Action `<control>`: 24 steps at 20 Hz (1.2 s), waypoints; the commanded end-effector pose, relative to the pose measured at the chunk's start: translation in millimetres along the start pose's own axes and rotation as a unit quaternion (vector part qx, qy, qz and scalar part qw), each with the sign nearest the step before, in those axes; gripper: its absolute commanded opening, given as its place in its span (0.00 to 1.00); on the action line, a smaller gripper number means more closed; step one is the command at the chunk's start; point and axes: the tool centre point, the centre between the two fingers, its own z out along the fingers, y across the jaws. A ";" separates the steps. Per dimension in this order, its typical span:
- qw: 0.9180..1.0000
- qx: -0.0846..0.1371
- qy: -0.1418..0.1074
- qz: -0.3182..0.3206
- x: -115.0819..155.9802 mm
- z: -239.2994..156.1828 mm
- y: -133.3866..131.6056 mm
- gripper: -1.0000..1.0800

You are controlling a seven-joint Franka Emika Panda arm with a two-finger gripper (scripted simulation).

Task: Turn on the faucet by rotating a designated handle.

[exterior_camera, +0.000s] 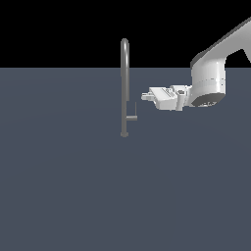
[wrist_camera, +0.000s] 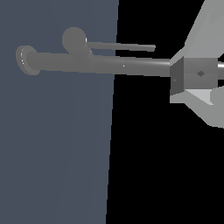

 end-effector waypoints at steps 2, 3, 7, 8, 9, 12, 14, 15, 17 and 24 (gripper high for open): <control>1.000 -0.006 0.002 0.021 17.3 12.3 0.3 0.00; 1.000 -0.008 0.002 0.024 20.2 14.5 0.5 0.00; 1.000 -0.009 0.004 0.029 24.6 16.9 0.8 0.00; 1.000 -0.008 0.003 0.028 23.8 16.4 0.7 0.00; 1.000 -0.009 0.003 0.027 23.0 16.7 0.7 0.00; 1.000 -0.013 -0.001 0.026 22.0 21.4 0.4 0.00; 0.999 -0.018 -0.005 0.027 22.8 27.3 0.2 0.00; 0.999 -0.021 -0.006 0.028 23.3 30.0 0.2 0.00; 0.999 -0.024 -0.008 0.029 24.2 33.8 0.2 0.00; 0.999 -0.025 -0.008 0.029 24.0 35.2 1.8 0.00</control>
